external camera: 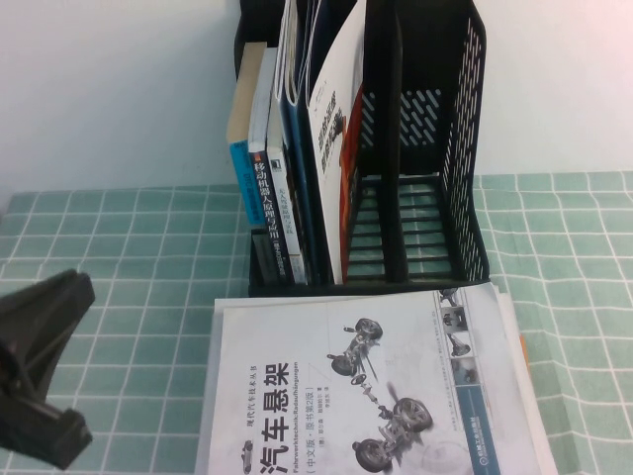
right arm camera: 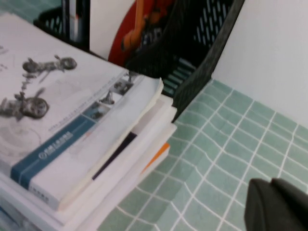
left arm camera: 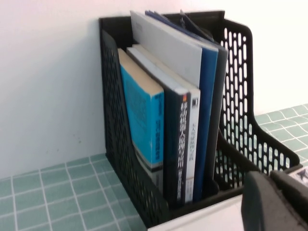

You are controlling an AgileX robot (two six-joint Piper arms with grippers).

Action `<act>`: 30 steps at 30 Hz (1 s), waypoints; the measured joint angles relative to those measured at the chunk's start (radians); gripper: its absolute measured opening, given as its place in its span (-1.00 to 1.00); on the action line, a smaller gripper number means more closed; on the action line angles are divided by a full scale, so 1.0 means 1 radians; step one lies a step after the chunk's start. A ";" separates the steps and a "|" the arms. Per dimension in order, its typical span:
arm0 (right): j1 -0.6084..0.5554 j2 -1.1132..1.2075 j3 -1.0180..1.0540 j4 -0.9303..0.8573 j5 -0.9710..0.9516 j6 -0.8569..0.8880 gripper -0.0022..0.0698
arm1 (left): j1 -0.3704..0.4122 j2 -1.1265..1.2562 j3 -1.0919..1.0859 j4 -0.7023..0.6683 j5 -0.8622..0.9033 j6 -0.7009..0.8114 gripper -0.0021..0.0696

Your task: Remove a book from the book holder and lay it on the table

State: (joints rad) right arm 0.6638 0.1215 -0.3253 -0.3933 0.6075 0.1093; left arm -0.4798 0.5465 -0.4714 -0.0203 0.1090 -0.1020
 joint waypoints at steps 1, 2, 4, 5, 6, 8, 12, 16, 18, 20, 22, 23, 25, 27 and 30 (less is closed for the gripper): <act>0.000 -0.024 0.016 0.002 -0.023 0.003 -0.94 | 0.000 -0.013 0.018 0.000 -0.005 0.000 -0.95; 0.000 -0.039 0.025 0.003 -0.034 0.003 -0.94 | 0.000 -0.023 0.032 0.000 -0.005 0.000 -0.95; 0.000 -0.062 0.028 0.010 -0.041 0.005 -0.95 | 0.000 -0.038 0.048 0.000 -0.005 0.000 -0.95; 0.000 -0.067 0.028 0.020 -0.043 0.005 -0.95 | 0.000 -0.040 0.052 0.000 0.000 0.002 -0.95; 0.000 -0.070 0.028 0.035 -0.041 0.005 -0.95 | 0.000 -0.042 0.052 0.000 0.001 0.002 -0.95; 0.000 -0.074 0.028 0.062 -0.037 0.006 -0.95 | 0.000 -0.042 0.052 0.000 0.013 0.005 -0.95; 0.000 -0.074 0.029 0.081 -0.032 0.006 -0.95 | 0.000 -0.042 0.053 0.000 0.029 0.005 -0.95; 0.000 -0.074 0.029 0.085 -0.032 0.006 -0.95 | 0.000 -0.042 0.053 0.000 0.034 0.007 -0.95; 0.000 -0.074 0.029 0.085 -0.032 0.006 -0.95 | 0.000 -0.042 0.053 0.000 0.034 0.007 -0.95; 0.000 -0.074 0.029 0.085 -0.032 0.006 -0.95 | 0.000 -0.042 0.053 0.000 0.034 0.007 -0.95; 0.000 -0.074 0.029 0.085 -0.032 0.006 -0.95 | 0.000 -0.042 0.053 0.000 0.034 0.007 -0.95; 0.000 -0.074 0.029 0.085 -0.032 0.006 -0.95 | 0.000 -0.042 0.053 0.000 0.034 0.007 -0.95; 0.000 -0.074 0.029 0.085 -0.031 0.006 -0.95 | 0.000 -0.042 0.053 0.000 0.034 0.007 -0.95; 0.000 -0.074 0.029 0.085 -0.031 0.006 -0.95 | 0.000 -0.042 0.053 0.000 0.034 0.007 -0.95; 0.000 -0.074 0.029 0.085 -0.031 0.006 -0.95 | 0.002 -0.050 0.070 0.000 0.021 0.007 -0.95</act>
State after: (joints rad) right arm 0.6638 0.0477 -0.2961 -0.3079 0.5761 0.1152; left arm -0.4780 0.4964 -0.4011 -0.0203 0.1297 -0.0953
